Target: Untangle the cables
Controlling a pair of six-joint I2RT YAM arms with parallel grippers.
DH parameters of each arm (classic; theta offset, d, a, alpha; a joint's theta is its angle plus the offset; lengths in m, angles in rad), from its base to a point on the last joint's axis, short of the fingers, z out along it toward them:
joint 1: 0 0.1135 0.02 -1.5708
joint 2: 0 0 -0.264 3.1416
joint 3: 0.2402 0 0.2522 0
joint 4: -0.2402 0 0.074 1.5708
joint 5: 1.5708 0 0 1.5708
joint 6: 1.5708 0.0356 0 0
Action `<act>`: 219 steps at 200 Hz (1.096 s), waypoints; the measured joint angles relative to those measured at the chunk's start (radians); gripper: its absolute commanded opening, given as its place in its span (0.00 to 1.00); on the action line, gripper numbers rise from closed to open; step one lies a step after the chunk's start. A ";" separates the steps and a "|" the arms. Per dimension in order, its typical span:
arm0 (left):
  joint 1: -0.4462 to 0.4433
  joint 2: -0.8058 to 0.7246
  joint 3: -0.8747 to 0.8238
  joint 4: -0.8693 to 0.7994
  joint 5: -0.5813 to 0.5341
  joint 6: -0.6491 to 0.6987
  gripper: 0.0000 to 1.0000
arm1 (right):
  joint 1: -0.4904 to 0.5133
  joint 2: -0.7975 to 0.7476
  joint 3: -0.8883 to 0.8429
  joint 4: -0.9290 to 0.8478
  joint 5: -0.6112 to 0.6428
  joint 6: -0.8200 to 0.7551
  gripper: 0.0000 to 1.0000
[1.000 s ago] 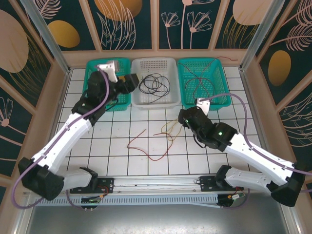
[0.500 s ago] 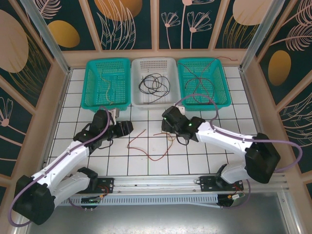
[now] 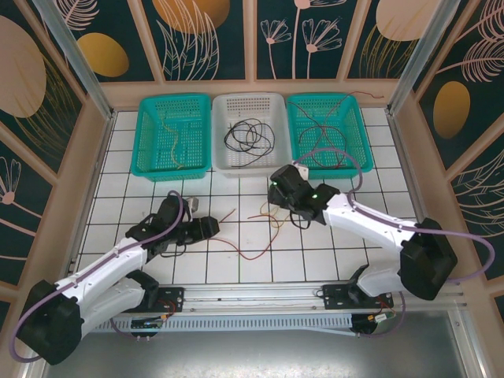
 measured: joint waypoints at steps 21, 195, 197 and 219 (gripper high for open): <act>-0.003 0.000 -0.008 -0.003 -0.001 -0.011 0.62 | -0.027 -0.019 -0.016 0.000 -0.005 0.007 0.56; -0.003 0.045 -0.010 0.008 0.000 -0.010 0.49 | -0.030 0.026 -0.051 0.059 -0.106 0.019 0.47; -0.003 0.045 -0.010 0.006 0.000 -0.010 0.50 | -0.028 0.026 -0.051 0.059 -0.106 0.018 0.47; -0.003 0.032 -0.013 -0.014 0.009 -0.006 0.55 | -0.001 0.031 -0.030 0.058 -0.105 0.002 0.47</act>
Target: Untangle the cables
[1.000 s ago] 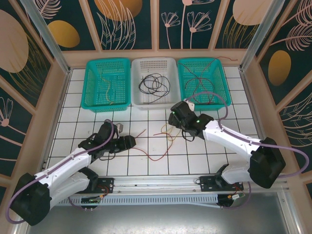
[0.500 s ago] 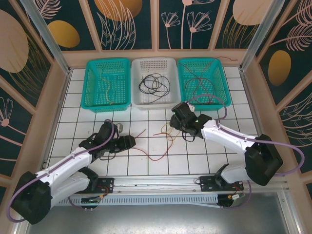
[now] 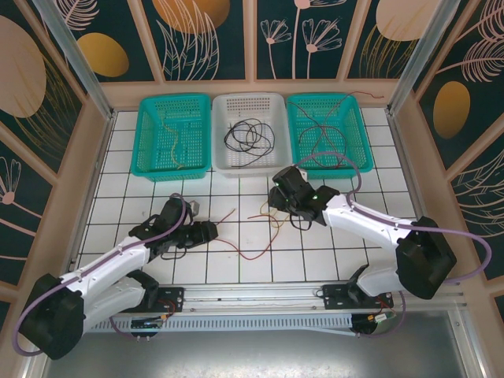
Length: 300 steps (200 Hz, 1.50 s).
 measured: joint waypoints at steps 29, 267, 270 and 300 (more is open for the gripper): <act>-0.002 -0.050 -0.014 -0.016 0.021 -0.014 0.62 | 0.020 0.007 0.021 0.001 0.003 -0.008 0.47; -0.006 -0.045 0.456 0.185 0.003 0.222 0.00 | 0.023 -0.211 0.171 0.010 -0.025 -0.016 0.58; -0.006 -0.048 0.456 0.196 0.000 0.223 0.00 | 0.024 -0.215 0.175 0.017 -0.029 -0.013 0.59; -0.006 -0.082 0.426 0.323 -0.017 0.233 0.00 | 0.052 -0.243 0.197 0.120 -0.082 0.004 0.62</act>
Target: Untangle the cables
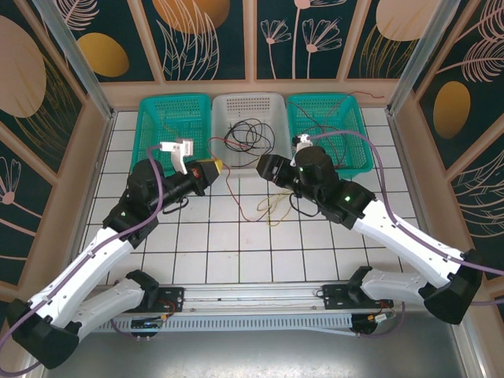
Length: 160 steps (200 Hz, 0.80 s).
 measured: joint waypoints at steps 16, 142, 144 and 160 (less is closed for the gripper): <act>0.000 -0.025 -0.041 0.083 -0.005 -0.011 0.00 | 0.029 0.000 0.000 0.079 -0.030 0.026 0.65; 0.000 -0.048 -0.169 0.439 0.168 -0.038 0.00 | 0.031 0.247 0.056 0.507 -0.210 0.286 0.69; 0.000 -0.048 -0.170 0.439 0.169 -0.037 0.00 | 0.030 0.249 0.056 0.510 -0.212 0.288 0.69; 0.000 -0.043 -0.171 0.442 0.195 -0.027 0.00 | 0.023 0.264 0.069 0.521 -0.226 0.297 0.67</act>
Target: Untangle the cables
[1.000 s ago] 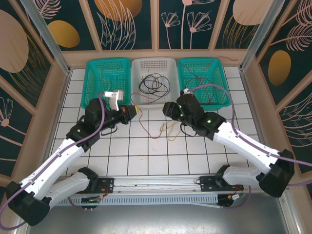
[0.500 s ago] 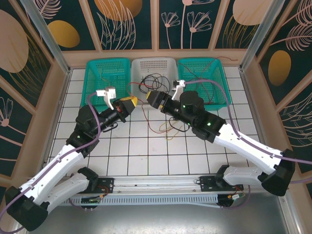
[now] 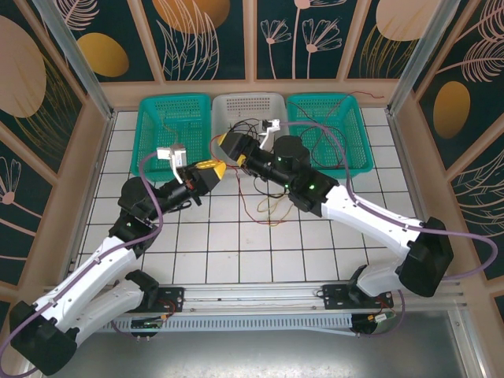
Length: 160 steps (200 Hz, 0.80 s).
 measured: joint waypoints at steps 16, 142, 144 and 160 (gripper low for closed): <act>0.000 0.009 -0.001 -0.001 0.018 0.010 0.00 | -0.007 0.013 0.016 0.019 -0.008 0.010 0.59; 0.000 0.065 0.043 -0.251 -0.038 0.162 0.00 | -0.013 0.109 0.308 -0.323 0.054 -0.204 0.00; 0.000 0.065 0.046 -0.258 -0.045 0.166 0.00 | -0.013 0.109 0.317 -0.338 0.059 -0.216 0.00; 0.000 0.066 0.076 -0.317 -0.095 0.192 0.00 | -0.007 0.111 0.373 -0.430 0.093 -0.289 0.00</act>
